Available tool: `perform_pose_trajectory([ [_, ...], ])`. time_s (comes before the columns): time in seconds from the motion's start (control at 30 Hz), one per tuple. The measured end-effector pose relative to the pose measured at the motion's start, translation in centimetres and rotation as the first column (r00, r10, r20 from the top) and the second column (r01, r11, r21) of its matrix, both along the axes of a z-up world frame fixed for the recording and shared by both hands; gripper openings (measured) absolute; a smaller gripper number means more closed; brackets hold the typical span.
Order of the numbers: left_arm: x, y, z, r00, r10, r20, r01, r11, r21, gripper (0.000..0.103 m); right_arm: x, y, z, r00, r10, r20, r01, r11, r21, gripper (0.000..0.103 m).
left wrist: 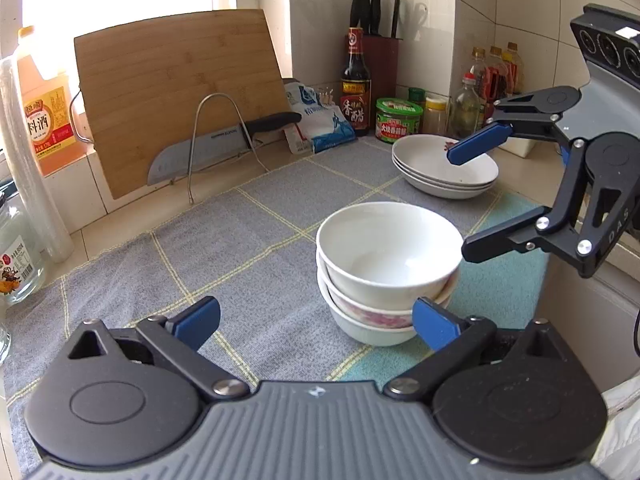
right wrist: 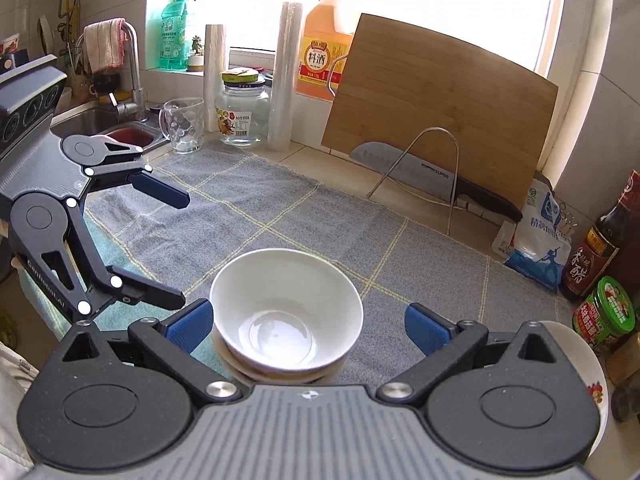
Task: Organize plates and bowls
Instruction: 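Close the right tool on the stacked bowls' rim and lift them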
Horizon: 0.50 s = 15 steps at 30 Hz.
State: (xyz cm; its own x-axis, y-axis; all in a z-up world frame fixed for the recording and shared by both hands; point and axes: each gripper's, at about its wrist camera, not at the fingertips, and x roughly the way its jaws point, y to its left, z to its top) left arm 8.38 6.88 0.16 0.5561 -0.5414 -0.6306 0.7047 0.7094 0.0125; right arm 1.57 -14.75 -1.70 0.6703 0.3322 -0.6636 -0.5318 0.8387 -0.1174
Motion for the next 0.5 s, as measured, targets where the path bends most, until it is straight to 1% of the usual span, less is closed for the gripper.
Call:
perform_pose_trajectory([
  [0.07,0.4,-0.1,-0.6,0.999,-0.031,-0.037,0.032,0.999,0.020,0.102,-0.5,-0.3,-1.0,0.999,-0.016,-0.036,0.016,1.000,0.002,0.103],
  [0.13,0.7,-0.4,-1.4,0.994,-0.070,-0.080,0.072,0.997,0.024,0.102,-0.7,-0.6,-2.3,0.997,-0.027,-0.074,0.026,1.000,-0.003,0.103],
  [0.17,0.6,-0.5,-1.8,0.992,-0.091,-0.087,0.093,0.995,0.021,0.102,-0.7,-0.7,-3.0,0.996,-0.029,-0.089,0.028,1.000,-0.010,0.103],
  [0.23,0.5,-1.2,-2.7,0.989,-0.126,-0.077,0.128,0.991,0.034,0.102,-0.5,-1.0,-4.1,0.994,-0.020,-0.104,0.018,1.000,-0.021,0.103],
  [0.33,0.9,-2.2,-3.9,0.986,-0.151,-0.068,0.155,0.986,0.060,0.102,0.5,-1.1,-5.6,0.992,0.003,-0.130,-0.007,1.000,-0.028,0.102],
  [0.5,2.3,-3.6,-4.9,0.978,-0.194,-0.072,0.200,0.977,0.076,0.100,2.0,-1.0,-7.0,0.983,0.096,-0.157,-0.104,0.994,-0.039,0.100],
])
